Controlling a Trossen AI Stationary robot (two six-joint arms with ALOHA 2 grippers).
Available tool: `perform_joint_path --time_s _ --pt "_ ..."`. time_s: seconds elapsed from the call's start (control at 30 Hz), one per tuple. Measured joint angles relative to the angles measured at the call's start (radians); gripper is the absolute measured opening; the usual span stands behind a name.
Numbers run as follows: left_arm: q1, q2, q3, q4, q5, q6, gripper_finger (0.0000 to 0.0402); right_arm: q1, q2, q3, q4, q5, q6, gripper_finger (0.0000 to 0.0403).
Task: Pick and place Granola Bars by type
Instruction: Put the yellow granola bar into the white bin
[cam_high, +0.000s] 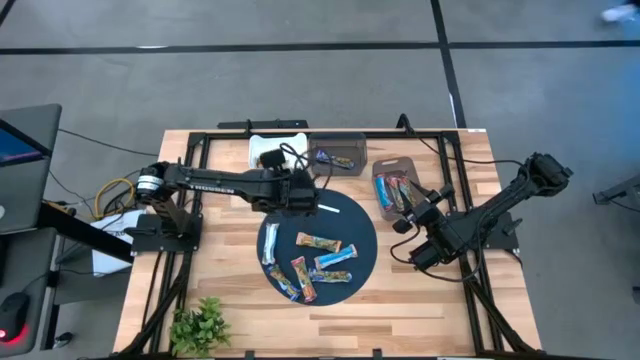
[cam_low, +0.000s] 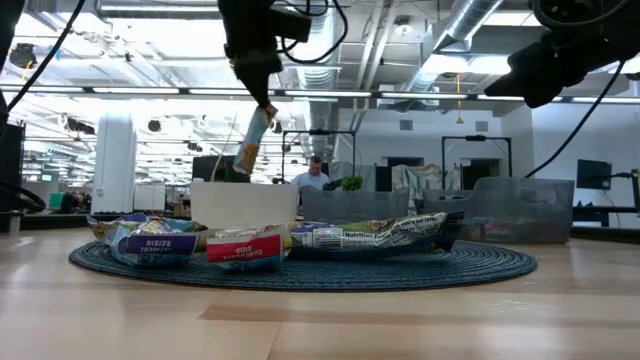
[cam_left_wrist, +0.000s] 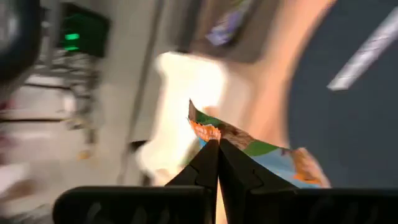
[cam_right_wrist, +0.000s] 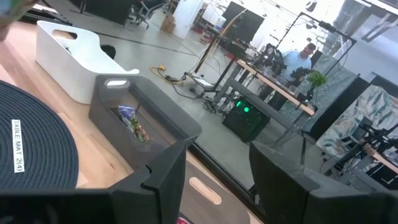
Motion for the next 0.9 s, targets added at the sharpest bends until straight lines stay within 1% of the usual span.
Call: perform_joint_path --time_s 0.13,0.33,0.4,0.5,0.67,0.9 --pt "0.044 0.000 0.000 -0.064 -0.107 0.001 0.0000 0.000 0.000 0.000 0.000 0.000 0.000 0.0171" --pt "0.142 0.000 0.000 -0.071 -0.200 0.037 0.0000 0.000 0.000 0.000 0.001 -0.001 0.000 0.0171" --pt "0.178 0.000 0.000 -0.062 -0.216 0.053 0.0000 0.000 0.000 0.000 0.001 -0.001 0.000 0.0171" --pt "0.233 0.000 -0.003 -0.035 -0.207 0.077 0.0000 0.000 0.000 0.000 0.000 -0.001 0.000 0.0171" --pt "0.322 0.000 -0.029 0.062 -0.193 0.147 0.0000 0.000 0.000 0.000 0.001 -0.002 0.000 0.0171" --pt "0.400 0.000 -0.112 0.267 -0.034 0.260 0.0000 0.000 0.000 0.000 0.001 -0.002 0.001 0.0171"
